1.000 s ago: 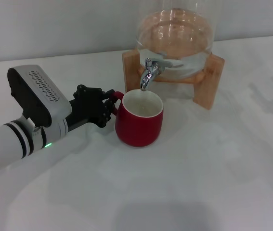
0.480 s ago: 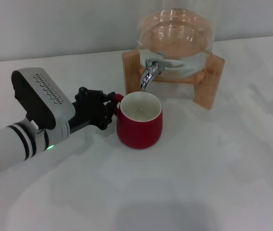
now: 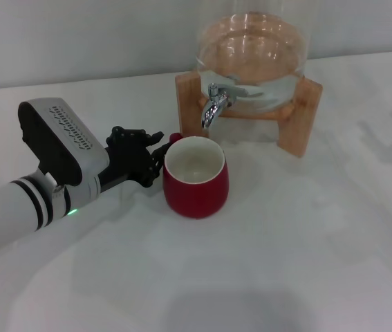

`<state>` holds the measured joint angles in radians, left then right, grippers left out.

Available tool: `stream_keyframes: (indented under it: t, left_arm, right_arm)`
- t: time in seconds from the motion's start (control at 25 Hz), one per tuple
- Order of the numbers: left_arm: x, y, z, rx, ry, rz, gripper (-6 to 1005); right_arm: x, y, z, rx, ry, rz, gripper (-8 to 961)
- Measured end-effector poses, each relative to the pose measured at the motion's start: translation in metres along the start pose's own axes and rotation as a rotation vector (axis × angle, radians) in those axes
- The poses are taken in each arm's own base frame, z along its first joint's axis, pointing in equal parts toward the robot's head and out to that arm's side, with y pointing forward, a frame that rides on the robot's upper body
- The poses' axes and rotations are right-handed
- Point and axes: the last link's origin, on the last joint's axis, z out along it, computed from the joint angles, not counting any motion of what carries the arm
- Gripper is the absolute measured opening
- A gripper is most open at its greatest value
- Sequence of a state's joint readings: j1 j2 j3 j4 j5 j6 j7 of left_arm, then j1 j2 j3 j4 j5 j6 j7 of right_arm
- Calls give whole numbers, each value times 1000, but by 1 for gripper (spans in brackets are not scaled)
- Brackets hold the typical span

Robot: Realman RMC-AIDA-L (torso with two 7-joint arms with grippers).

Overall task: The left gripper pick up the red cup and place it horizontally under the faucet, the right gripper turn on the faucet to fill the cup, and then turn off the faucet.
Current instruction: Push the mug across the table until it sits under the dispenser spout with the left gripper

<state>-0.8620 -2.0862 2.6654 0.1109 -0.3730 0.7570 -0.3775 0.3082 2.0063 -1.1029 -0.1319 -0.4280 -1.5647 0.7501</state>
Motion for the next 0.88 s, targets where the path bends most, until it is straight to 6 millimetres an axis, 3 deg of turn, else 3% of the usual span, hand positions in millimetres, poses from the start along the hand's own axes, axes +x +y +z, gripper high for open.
stream_keyframes:
  t: [0.88]
  left_arm:
    - [1, -2, 1, 6, -5, 26, 206]
  right_arm:
    - [0, 0, 1, 2, 0, 0, 828]
